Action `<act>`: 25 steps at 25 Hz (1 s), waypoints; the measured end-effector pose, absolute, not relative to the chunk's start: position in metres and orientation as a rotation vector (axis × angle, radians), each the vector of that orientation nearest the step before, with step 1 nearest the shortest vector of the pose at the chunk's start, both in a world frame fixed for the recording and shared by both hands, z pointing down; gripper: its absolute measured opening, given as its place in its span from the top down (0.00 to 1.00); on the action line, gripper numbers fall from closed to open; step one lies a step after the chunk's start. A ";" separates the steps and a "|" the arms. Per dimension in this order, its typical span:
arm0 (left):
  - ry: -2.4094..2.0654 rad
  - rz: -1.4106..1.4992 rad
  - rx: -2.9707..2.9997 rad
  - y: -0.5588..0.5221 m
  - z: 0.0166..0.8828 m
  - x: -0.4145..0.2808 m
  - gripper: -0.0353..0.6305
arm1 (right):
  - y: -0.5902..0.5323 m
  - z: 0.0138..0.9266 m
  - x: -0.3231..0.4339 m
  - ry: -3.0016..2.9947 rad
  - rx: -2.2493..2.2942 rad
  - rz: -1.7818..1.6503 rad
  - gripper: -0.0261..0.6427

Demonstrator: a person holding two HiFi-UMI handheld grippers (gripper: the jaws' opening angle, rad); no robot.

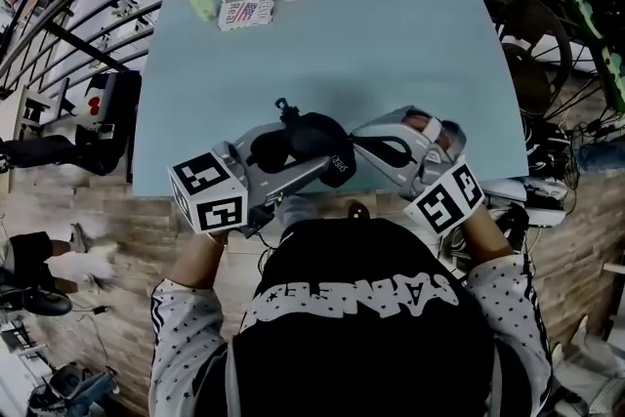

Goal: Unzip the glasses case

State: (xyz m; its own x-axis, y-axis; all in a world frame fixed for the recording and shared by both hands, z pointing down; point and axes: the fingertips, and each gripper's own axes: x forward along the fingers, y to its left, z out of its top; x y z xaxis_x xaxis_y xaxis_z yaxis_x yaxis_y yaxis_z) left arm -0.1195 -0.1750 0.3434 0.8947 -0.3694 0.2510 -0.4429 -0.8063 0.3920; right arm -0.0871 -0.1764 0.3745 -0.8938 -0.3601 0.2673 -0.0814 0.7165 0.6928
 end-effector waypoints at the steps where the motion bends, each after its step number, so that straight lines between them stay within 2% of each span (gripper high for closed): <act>1: -0.589 0.227 2.610 -0.175 0.343 -0.119 0.95 | -0.177 0.374 -0.086 -2.541 0.347 -0.996 0.95; 16: -0.660 0.229 2.606 -0.178 0.345 -0.122 0.95 | -0.190 0.362 -0.086 -2.549 0.404 -1.046 0.95; 25: -0.616 0.428 2.685 -0.175 0.353 -0.118 0.95 | -0.189 0.361 -0.088 -2.399 0.188 -1.241 0.95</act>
State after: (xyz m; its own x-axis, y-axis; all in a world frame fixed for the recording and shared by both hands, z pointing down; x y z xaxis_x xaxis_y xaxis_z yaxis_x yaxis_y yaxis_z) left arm -0.1177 -0.1749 0.3533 0.8596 -0.3592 0.3634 -0.4657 -0.8434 0.2680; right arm -0.0879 -0.1894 0.3612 -0.8981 -0.3098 0.3120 0.0755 0.5905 0.8035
